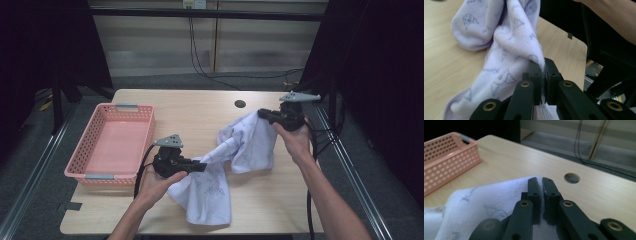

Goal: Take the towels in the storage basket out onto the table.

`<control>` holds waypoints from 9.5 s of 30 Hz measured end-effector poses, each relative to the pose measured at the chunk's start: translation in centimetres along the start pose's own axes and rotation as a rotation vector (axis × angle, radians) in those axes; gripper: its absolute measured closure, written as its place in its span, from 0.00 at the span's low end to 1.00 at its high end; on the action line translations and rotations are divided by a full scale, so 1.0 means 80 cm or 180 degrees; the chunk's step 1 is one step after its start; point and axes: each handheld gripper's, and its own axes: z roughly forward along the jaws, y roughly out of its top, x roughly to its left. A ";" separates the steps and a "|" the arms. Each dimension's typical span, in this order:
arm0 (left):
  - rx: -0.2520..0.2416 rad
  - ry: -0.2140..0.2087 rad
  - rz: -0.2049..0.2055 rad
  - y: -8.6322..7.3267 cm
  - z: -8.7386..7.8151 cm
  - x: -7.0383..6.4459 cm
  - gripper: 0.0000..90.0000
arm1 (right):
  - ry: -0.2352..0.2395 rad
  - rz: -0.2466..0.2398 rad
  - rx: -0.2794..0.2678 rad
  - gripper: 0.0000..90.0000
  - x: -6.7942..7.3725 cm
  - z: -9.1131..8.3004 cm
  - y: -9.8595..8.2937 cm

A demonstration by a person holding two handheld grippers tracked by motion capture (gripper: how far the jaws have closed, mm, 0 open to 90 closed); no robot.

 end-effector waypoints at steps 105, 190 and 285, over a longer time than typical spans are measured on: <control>-0.0507 0.0324 -0.0280 -0.052 -0.063 0.033 1.00 | 0.0245 -0.0118 0.0587 0.98 0.017 -0.095 -0.196; 0.0846 0.0185 -0.0023 -0.132 0.010 0.009 0.48 | 0.0366 0.0021 0.1035 0.72 0.010 -0.067 -0.230; 0.0585 0.0282 -0.0301 -0.101 0.046 0.046 0.67 | 0.0189 0.0175 0.0507 0.55 0.047 -0.177 -0.234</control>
